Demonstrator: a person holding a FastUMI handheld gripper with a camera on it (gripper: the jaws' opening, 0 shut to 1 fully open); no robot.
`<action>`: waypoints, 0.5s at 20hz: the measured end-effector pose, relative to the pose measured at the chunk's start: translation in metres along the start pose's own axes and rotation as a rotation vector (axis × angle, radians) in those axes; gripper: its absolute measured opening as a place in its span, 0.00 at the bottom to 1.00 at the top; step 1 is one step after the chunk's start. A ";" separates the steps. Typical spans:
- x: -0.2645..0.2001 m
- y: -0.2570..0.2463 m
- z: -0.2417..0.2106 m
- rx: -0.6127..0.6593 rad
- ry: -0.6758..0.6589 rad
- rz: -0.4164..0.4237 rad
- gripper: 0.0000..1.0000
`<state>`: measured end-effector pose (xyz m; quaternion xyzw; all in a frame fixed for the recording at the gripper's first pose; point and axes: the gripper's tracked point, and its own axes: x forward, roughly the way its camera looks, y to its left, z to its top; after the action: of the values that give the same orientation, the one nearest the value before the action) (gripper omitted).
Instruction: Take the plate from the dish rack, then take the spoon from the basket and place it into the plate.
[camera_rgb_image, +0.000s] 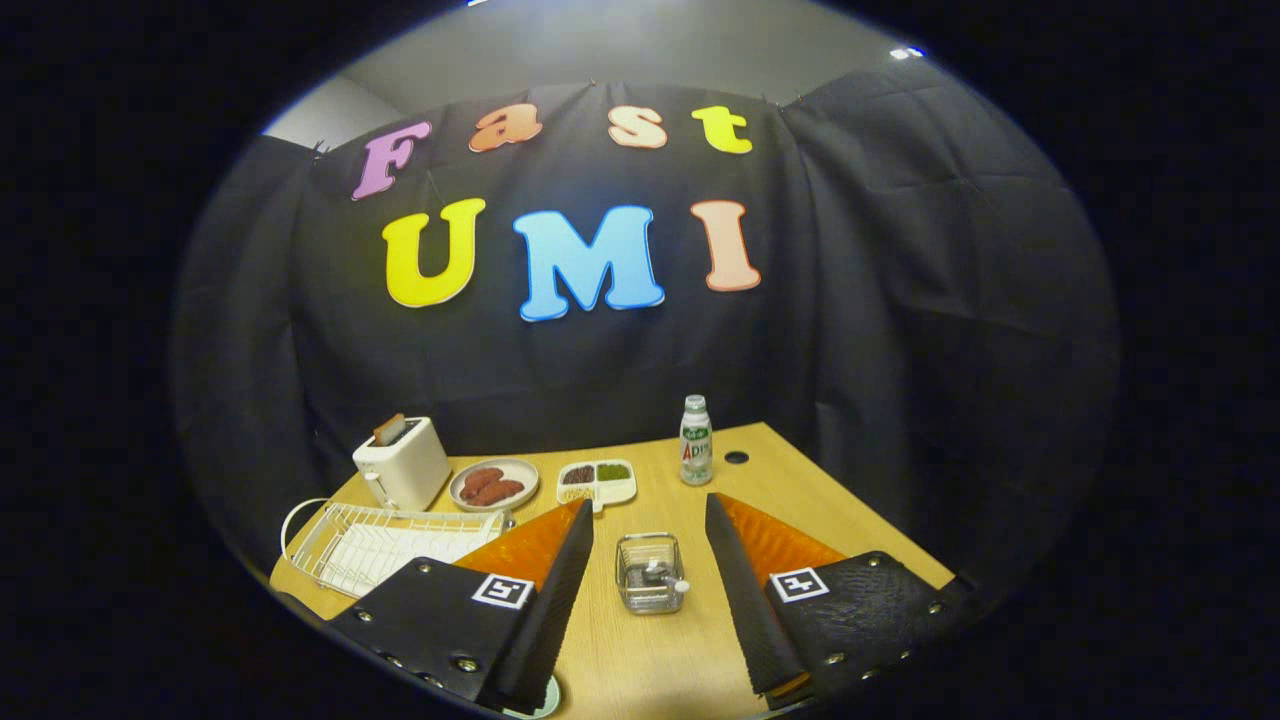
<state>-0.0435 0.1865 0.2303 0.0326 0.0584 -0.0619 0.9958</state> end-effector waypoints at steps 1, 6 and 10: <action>0.001 -0.003 0.015 -0.013 -0.036 -0.004 0.71; 0.011 -0.006 0.069 -0.063 -0.179 -0.012 0.71; 0.036 -0.006 0.056 -0.051 -0.143 0.003 0.71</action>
<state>-0.0022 0.1720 0.2815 0.0029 -0.0116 -0.0612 0.9981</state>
